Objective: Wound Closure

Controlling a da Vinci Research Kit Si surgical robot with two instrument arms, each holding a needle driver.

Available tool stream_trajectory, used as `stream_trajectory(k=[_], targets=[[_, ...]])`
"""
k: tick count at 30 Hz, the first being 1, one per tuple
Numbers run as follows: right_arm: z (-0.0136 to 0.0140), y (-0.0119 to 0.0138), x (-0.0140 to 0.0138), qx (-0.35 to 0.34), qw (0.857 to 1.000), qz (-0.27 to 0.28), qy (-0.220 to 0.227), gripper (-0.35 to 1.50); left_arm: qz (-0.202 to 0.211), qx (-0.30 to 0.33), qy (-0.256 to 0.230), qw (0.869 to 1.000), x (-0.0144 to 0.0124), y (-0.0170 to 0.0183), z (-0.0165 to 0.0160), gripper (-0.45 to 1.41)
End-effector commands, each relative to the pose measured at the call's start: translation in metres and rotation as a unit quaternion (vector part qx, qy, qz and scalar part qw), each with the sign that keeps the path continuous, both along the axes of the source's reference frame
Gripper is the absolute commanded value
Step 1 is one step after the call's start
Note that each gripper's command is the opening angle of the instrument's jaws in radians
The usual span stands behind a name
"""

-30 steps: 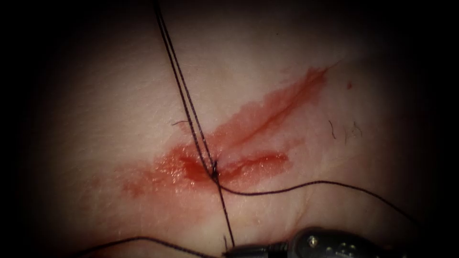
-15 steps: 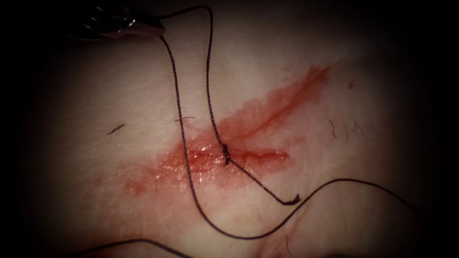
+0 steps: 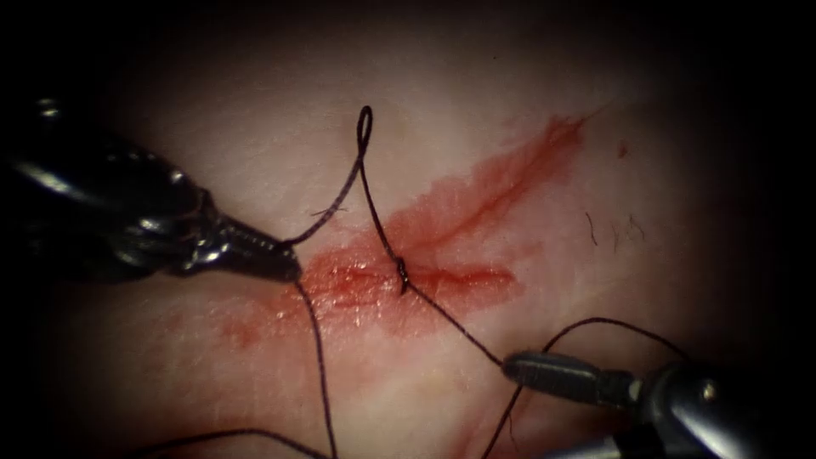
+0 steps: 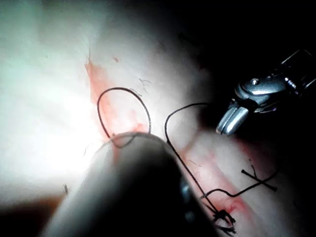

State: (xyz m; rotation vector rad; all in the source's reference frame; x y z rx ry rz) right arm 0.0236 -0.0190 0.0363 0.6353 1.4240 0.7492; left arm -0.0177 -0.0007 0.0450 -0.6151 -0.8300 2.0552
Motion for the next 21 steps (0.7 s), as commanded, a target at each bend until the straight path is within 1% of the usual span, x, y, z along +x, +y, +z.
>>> stream_trajectory(k=[1, 5, 7, 10, 12, 13, 17, 21], targets=[[0.0007, 0.0006, 0.0013, -0.001, 1.000, 0.007, -0.004, -0.35, -0.005, -0.002, -0.001, 1.000, -0.0005, 0.0002, 0.0007, -0.45], [0.0028, 0.0008, 0.0027, 0.016, 1.000, 0.020, -0.012, -0.35, -0.020, -0.002, -0.022, 1.000, -0.0004, 0.0006, 0.0010, -0.45], [0.0047, 0.0007, 0.0038, 0.018, 0.999, 0.026, -0.018, -0.35, -0.021, -0.006, -0.025, 0.999, -0.0005, 0.0006, 0.0013, -0.45], [0.0072, 0.0010, 0.0054, 0.009, 0.999, 0.042, -0.012, -0.35, -0.017, -0.003, -0.027, 0.999, -0.0011, 0.0002, 0.0019, -0.45], [0.0082, 0.0016, 0.0061, 0.010, 0.998, 0.058, -0.001, -0.35, -0.013, 0.000, -0.030, 0.999, -0.0015, -0.0003, 0.0022, -0.45], [0.0089, 0.0025, 0.0066, 0.013, 0.998, 0.069, 0.002, -0.35, -0.009, 0.009, -0.038, 0.999, -0.0020, -0.0007, 0.0026, -0.45], [0.0096, 0.0044, 0.0072, 0.047, 0.995, 0.090, 0.021, -0.35, 0.004, 0.019, -0.053, 0.998, -0.0030, -0.0015, 0.0030, -0.45], [0.0090, 0.0062, 0.0076, 0.070, 0.991, 0.101, 0.049, -0.35, 0.025, 0.028, -0.069, 0.997, -0.0039, -0.0022, 0.0033, -0.45]])
